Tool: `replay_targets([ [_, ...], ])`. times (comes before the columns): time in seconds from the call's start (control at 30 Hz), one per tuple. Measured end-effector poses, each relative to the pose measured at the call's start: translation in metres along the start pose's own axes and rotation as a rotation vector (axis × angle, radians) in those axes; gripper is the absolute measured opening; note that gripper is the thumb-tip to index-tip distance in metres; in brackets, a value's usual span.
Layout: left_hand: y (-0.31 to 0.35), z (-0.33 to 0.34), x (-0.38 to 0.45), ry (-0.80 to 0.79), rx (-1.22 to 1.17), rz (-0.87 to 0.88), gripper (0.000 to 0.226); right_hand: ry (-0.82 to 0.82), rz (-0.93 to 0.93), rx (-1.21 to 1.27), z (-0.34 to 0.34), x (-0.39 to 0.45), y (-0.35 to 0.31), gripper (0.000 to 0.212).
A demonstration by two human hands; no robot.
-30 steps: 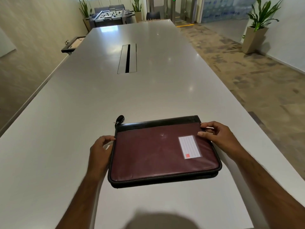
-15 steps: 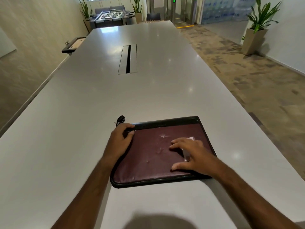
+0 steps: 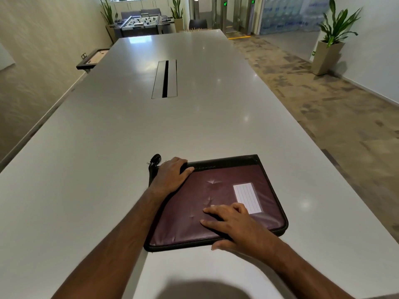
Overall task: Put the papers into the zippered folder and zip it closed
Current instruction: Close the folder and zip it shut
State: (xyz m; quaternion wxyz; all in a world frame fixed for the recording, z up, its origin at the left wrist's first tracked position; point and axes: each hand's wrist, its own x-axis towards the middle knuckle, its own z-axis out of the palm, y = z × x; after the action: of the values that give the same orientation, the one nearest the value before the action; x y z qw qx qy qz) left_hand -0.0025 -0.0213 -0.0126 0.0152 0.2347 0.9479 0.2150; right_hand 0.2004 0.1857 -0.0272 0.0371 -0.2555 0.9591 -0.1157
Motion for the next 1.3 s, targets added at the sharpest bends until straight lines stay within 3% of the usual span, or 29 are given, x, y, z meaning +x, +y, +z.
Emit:
replay_targets([
  [0.37,-0.009,-0.003,-0.017,0.045,0.039,-0.111,0.049,-0.032,0.031,0.122,-0.014,-0.015,0.030,0.057],
  [0.53,-0.013,-0.009,-0.032,0.058,-0.044,-0.202,0.052,0.178,0.030,-0.011,-0.020,-0.027,0.044,0.043],
  [0.83,-0.012,-0.005,-0.069,0.104,-0.159,-0.292,0.049,0.232,0.119,-0.030,-0.029,-0.044,0.079,0.043],
  [0.97,-0.007,-0.001,-0.079,0.088,-0.165,-0.304,0.054,0.245,0.119,-0.034,-0.035,-0.046,0.094,0.057],
  [1.07,-0.004,0.006,-0.086,0.082,-0.147,-0.303,0.065,0.195,0.150,-0.102,-0.042,-0.042,0.112,0.042],
  [1.2,0.002,0.016,-0.095,0.065,-0.137,-0.278,0.080,-0.067,0.337,-0.153,-0.039,-0.041,0.138,0.061],
  [1.3,0.009,0.023,-0.100,0.059,-0.153,-0.258,0.082,-0.081,0.374,-0.164,-0.043,-0.037,0.146,0.065],
])
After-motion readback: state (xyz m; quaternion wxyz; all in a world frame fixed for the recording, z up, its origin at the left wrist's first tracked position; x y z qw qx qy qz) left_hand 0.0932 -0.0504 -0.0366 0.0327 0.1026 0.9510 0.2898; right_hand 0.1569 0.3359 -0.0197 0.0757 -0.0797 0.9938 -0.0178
